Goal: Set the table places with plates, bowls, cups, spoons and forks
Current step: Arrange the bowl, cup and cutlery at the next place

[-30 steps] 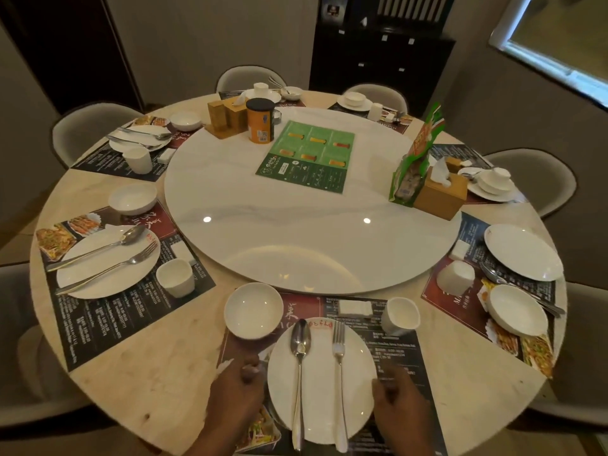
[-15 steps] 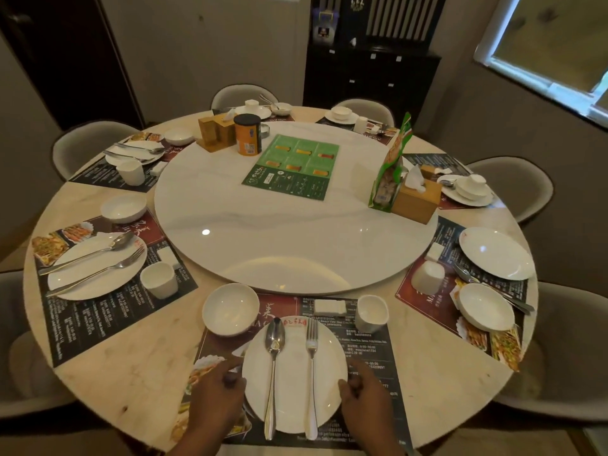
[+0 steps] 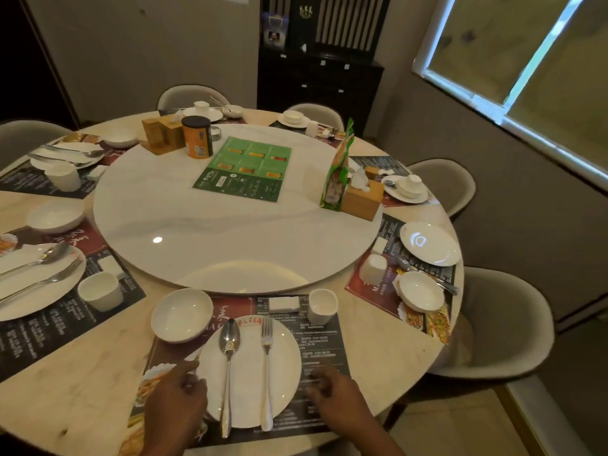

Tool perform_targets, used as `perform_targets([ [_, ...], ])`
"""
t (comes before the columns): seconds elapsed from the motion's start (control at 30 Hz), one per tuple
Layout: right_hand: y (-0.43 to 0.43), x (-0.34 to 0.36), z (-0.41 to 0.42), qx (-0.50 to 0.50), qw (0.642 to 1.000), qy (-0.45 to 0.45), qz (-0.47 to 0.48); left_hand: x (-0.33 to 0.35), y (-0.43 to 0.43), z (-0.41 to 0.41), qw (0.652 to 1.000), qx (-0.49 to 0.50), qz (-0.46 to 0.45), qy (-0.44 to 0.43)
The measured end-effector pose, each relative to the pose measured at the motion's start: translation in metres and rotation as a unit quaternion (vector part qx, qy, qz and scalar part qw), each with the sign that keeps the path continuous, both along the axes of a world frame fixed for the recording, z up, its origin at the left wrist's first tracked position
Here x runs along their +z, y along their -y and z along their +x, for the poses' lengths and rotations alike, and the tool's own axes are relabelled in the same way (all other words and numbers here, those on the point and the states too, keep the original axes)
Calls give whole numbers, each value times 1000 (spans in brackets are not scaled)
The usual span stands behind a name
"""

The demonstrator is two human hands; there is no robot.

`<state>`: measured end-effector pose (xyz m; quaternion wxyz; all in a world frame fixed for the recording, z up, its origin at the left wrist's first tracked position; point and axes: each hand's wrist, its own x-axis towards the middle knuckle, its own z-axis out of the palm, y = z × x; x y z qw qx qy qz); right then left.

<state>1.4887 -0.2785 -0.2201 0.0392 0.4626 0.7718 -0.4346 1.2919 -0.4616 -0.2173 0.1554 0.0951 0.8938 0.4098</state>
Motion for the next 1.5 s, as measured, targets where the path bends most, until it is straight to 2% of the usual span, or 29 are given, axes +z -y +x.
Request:
perform_targets([
  [0.13,-42,6,33,70,996,50,-15,19,-34,29,998,-26,43,-50],
  [0.27,-98,5,67,81,996,42,12,30,-91,76,984,-120,70,-112],
  [0.4,-167,3,105,127,991,24,38,28,-164,136,976,-182,90,-79],
  [0.57,-251,18,159,149,987,9,54,23,-259,202,984,-154,83,-22],
  [0.77,-334,45,201,147,981,-15,123,28,-326,245,988,-153,29,7],
  [1.07,-407,45,175,88,983,-39,156,16,-389,236,996,-65,42,45],
  [1.2,-438,38,144,84,979,-17,186,19,-416,223,998,-48,46,20],
  [1.5,-461,0,83,221,948,18,229,26,-464,208,998,-51,24,-40],
])
